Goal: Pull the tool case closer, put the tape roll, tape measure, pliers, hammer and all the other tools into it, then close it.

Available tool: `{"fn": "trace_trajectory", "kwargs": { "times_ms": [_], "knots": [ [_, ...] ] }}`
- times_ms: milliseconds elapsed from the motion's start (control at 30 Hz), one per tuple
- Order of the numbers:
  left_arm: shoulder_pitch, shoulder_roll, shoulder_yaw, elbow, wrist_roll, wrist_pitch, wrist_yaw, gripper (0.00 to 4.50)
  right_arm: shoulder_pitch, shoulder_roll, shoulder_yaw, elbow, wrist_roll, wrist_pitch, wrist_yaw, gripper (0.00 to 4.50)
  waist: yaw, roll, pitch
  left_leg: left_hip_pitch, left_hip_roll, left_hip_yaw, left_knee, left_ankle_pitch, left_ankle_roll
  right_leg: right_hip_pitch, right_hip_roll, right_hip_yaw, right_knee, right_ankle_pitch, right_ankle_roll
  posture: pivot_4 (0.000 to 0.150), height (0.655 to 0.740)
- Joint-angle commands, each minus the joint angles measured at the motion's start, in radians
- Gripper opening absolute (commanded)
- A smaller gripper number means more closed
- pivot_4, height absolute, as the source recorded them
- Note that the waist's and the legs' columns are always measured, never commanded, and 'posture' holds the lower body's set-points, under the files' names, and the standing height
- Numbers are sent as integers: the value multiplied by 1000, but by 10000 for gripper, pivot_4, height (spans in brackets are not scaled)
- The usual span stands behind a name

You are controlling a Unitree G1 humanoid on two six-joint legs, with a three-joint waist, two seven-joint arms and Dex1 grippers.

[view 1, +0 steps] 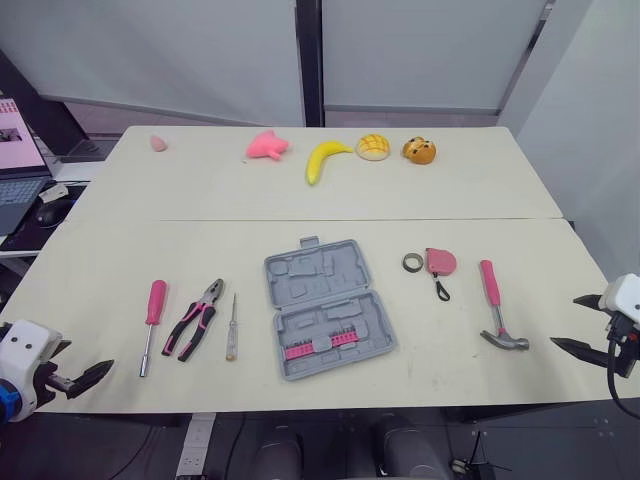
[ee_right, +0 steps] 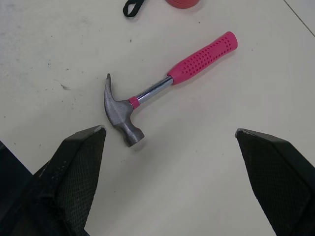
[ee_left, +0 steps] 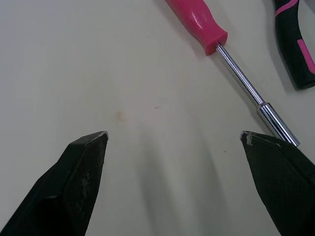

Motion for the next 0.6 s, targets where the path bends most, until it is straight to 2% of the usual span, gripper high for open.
{"fn": "trace_trajectory", "kwargs": {
  "times_ms": [33, 333, 600],
  "knots": [
    [1, 24, 16, 18, -14, -5, -18, 44878, -10, 2, -7, -17, 6, -3, -8, 45000, 0, 0, 0, 0, 0, 0, 0, 0, 0, 0, 0, 0, 0, 0, 0, 1500, 7255],
    [1, 30, 54, 87, -74, -34, -108, 44878, -48, 12, 25, 21, -1, -44, -29, 45000, -1, 0, 0, 0, 0, 0, 0, 0, 0, 0, 0, 0, 0, 0, 0, 1500, 7255],
    [13, 25, 69, 118, -96, -23, -125, 44878, -80, 31, 30, 3, 33, -2, -39, 45000, -1, 0, 0, 0, 0, 0, 0, 0, 0, 0, 0, 0, 0, 1, -1, 1500, 7255]
  ]
}}
